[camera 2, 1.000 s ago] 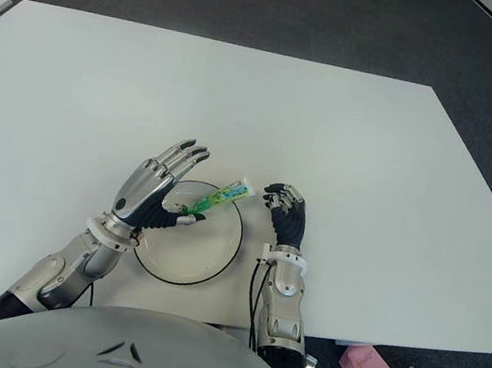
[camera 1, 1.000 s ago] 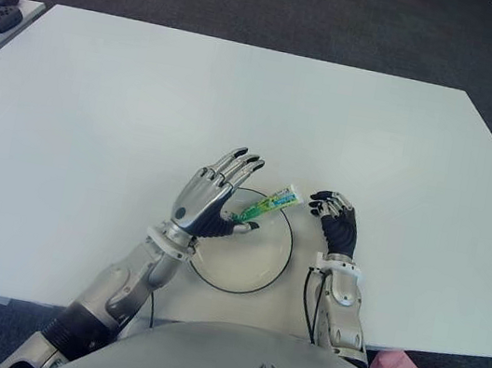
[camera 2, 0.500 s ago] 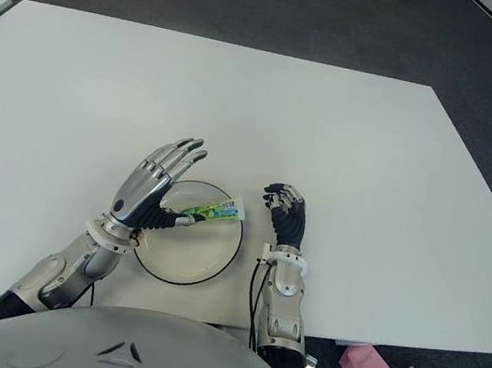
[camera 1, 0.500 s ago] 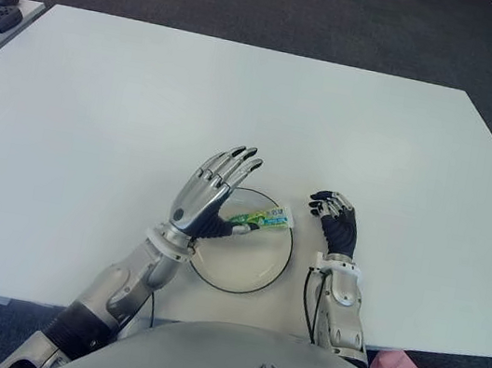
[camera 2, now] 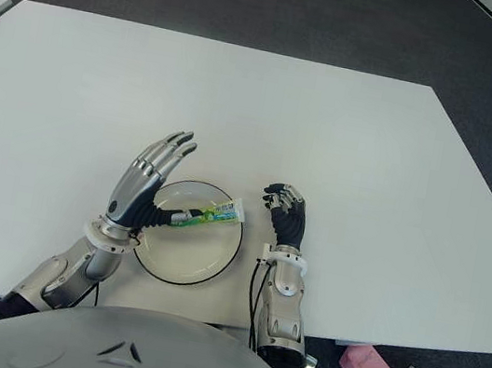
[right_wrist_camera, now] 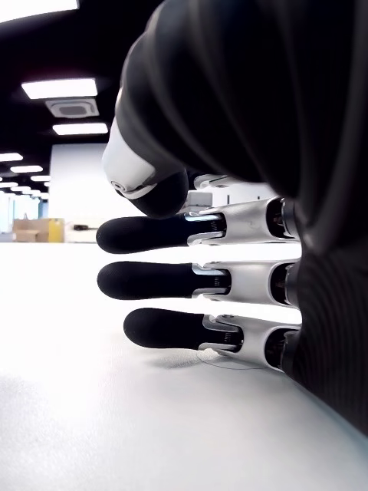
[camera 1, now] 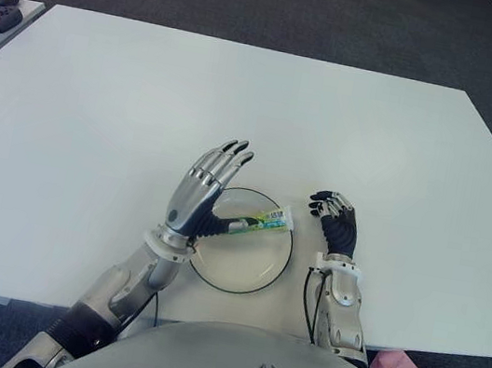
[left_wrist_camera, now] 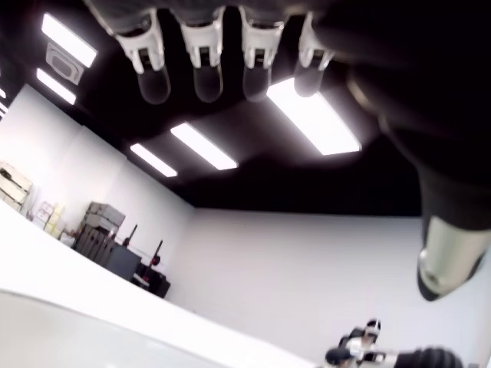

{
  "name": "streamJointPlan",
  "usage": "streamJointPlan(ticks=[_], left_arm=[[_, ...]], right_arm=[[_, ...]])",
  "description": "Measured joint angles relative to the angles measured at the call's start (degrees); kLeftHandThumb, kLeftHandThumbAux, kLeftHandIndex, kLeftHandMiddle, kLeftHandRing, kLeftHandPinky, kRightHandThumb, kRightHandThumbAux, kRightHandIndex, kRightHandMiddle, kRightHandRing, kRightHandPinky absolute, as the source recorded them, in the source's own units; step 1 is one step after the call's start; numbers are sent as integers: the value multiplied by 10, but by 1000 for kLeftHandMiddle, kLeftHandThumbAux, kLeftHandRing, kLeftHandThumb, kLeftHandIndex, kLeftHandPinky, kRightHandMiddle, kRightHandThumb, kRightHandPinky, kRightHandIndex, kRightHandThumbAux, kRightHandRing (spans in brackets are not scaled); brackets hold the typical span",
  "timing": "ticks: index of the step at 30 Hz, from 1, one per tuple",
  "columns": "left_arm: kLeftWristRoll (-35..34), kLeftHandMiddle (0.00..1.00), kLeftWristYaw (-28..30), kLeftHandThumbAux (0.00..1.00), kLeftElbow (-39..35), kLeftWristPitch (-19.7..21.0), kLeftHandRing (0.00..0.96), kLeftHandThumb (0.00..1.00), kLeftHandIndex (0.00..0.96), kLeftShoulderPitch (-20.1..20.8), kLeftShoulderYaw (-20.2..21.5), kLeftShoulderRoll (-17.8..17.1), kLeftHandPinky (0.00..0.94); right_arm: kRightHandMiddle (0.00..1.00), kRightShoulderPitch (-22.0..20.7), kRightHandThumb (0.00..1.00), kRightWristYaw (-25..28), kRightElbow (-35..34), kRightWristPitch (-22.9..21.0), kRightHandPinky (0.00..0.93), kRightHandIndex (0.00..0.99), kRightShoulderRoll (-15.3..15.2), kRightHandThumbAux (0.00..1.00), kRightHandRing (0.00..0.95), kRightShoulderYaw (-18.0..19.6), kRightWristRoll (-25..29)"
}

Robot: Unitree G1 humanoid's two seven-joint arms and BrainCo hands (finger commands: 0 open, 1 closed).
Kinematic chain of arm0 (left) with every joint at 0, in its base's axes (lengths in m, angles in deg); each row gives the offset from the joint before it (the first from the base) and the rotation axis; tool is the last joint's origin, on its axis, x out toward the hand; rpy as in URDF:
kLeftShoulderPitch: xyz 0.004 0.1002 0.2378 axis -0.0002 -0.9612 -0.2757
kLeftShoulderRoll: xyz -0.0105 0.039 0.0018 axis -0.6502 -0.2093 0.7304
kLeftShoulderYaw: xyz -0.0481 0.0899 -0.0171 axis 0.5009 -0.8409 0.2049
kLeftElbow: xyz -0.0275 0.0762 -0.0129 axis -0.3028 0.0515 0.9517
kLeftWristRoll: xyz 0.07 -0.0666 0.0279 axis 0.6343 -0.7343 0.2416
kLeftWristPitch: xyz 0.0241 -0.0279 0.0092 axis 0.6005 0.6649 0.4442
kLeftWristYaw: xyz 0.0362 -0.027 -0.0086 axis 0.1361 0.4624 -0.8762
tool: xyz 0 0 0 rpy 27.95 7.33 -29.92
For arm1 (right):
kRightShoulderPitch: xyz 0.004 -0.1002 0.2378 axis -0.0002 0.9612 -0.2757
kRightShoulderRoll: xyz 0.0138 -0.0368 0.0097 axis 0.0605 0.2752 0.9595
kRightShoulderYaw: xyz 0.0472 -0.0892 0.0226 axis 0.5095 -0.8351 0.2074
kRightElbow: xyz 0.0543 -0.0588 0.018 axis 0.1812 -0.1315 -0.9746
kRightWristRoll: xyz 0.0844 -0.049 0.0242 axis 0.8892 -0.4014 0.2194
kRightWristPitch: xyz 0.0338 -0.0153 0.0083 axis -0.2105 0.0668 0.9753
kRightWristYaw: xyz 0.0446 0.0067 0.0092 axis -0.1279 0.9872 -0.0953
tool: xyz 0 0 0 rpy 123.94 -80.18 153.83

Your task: Put the toothpaste on the table into the plate.

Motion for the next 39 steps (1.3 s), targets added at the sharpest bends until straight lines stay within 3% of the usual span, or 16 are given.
streamJointPlan(ticks=[4,7,12,14,17,20,22,30,39], left_arm=[[-65,103,-16,675,15,-45,97,0,52,-4,15,21,127],[-134,127,-9,701,-7,-53,124,0,79,-30,38,42,147],[-245,221,16,812,-15,-50,210,8,214,-68,74,88,241],[-295,284,24,865,-8,-50,272,40,317,-77,91,109,316],[-363,354,45,768,7,-54,335,479,390,-79,116,134,374],[-419,395,73,735,24,-59,371,627,416,-79,139,152,400],[-449,415,90,726,30,-59,387,664,423,-80,153,162,411],[-499,464,143,718,31,-48,444,700,430,-83,202,182,457],[-508,521,173,718,33,-32,502,702,431,-85,234,197,507]], right_arm=[[480,0,708,0,0,0,477,427,0,730,482,0,0],[484,0,708,1,0,1,483,427,0,730,485,-1,0],[493,0,709,2,4,7,504,428,-1,731,498,-1,0],[495,-2,709,3,7,9,506,428,-3,731,501,-1,0],[497,-3,709,7,11,12,509,428,-5,731,505,-1,0],[497,-4,709,8,14,16,509,428,-5,731,506,0,0],[496,-4,709,9,15,17,507,428,-5,731,505,0,0],[495,-9,709,11,20,19,520,428,-6,731,507,1,1],[500,-10,709,12,22,19,520,428,-8,731,514,1,0]])
